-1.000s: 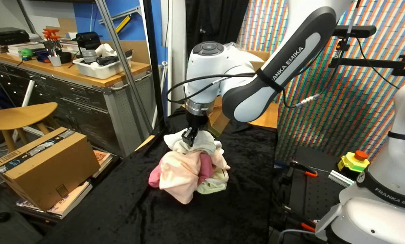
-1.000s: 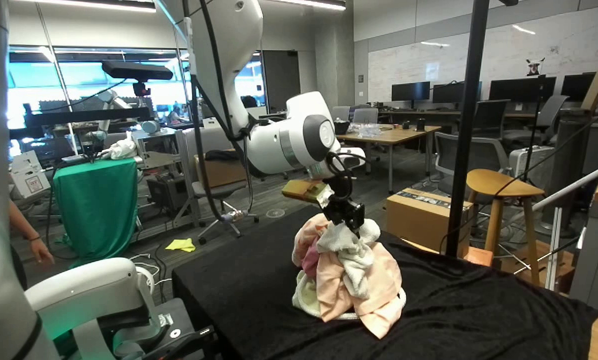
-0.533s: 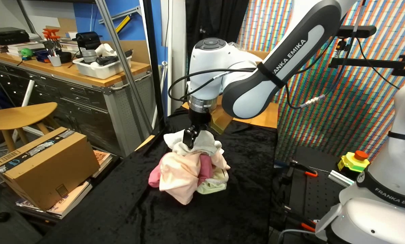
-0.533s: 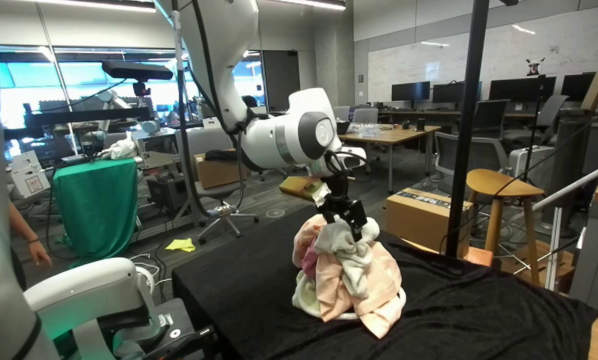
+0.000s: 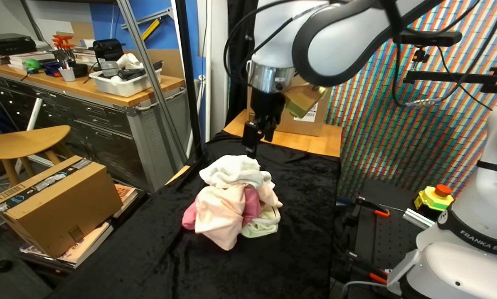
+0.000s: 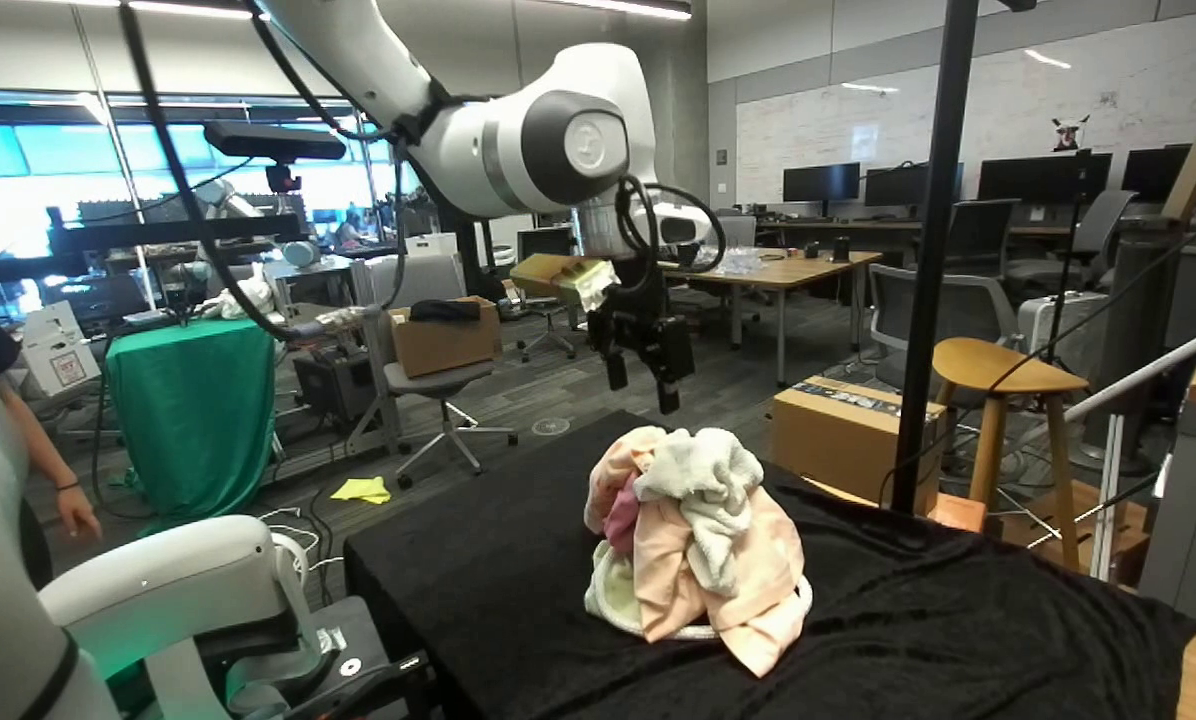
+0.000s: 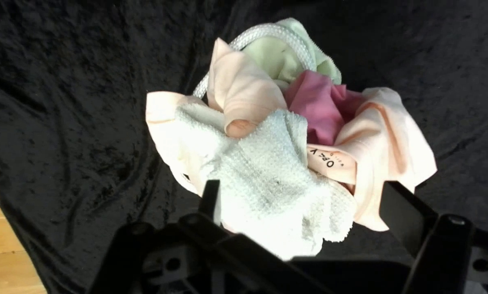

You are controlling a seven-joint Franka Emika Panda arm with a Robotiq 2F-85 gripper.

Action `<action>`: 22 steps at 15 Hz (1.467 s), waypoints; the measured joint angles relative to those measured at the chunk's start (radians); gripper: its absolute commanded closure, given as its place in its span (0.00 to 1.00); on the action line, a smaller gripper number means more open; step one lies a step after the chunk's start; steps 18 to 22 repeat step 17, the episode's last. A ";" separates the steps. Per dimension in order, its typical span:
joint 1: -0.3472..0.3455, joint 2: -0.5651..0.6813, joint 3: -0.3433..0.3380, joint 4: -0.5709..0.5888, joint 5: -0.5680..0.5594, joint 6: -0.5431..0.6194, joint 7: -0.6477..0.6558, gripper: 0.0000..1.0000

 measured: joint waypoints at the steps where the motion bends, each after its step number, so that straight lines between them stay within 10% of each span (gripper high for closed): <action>1: -0.007 -0.057 0.000 -0.011 0.022 -0.052 -0.002 0.00; 14: -0.152 -0.748 -0.119 -0.334 0.134 -0.297 -0.146 0.00; 22: -0.177 -0.823 -0.138 -0.384 0.134 -0.288 -0.176 0.00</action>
